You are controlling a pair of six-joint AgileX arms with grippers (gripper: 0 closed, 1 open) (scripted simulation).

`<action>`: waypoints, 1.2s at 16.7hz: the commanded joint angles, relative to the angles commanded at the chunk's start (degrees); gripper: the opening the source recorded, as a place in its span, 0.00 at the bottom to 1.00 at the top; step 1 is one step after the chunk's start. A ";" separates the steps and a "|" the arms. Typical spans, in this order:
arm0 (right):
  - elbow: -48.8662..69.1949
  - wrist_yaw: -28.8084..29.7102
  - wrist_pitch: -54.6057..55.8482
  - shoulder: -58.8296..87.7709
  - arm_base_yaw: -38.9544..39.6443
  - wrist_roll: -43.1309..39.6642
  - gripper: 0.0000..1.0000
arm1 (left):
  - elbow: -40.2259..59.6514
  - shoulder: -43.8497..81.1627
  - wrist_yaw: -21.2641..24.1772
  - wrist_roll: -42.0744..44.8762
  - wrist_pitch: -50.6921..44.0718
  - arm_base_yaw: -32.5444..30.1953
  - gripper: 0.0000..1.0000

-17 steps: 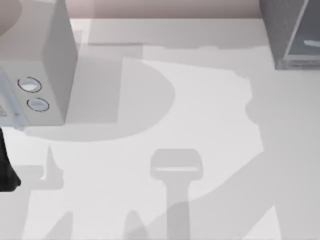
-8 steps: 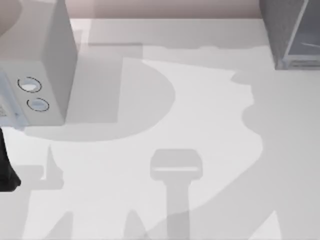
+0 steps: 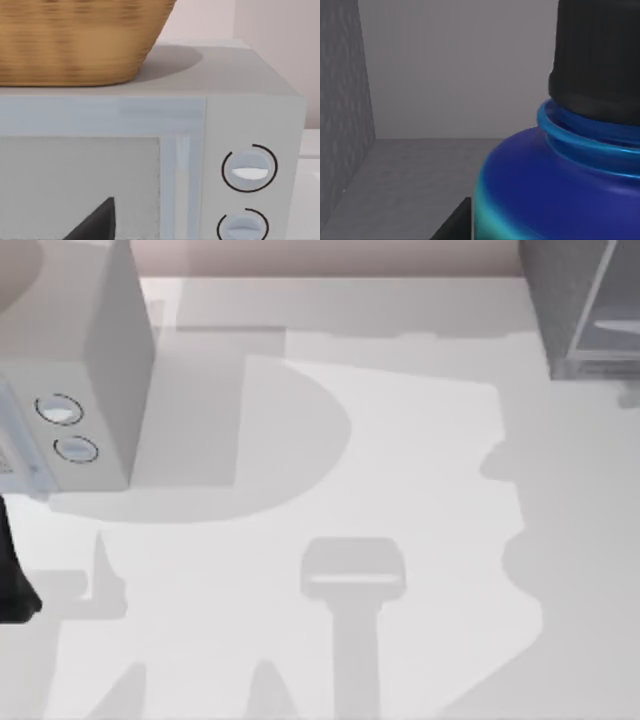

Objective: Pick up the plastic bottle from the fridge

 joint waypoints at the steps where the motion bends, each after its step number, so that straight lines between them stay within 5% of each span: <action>1: -0.87 -0.19 0.56 -0.62 -0.13 0.01 0.00 | 0.00 0.00 0.00 0.00 0.00 0.00 1.00; 11: -4.50 1.09 -4.26 -8.45 1.51 -0.13 0.00 | 0.00 0.00 0.00 0.00 0.00 0.00 1.00; 20: -24.54 6.95 -30.24 -57.03 7.66 -0.28 0.00 | 0.00 0.00 0.00 0.00 0.00 0.00 1.00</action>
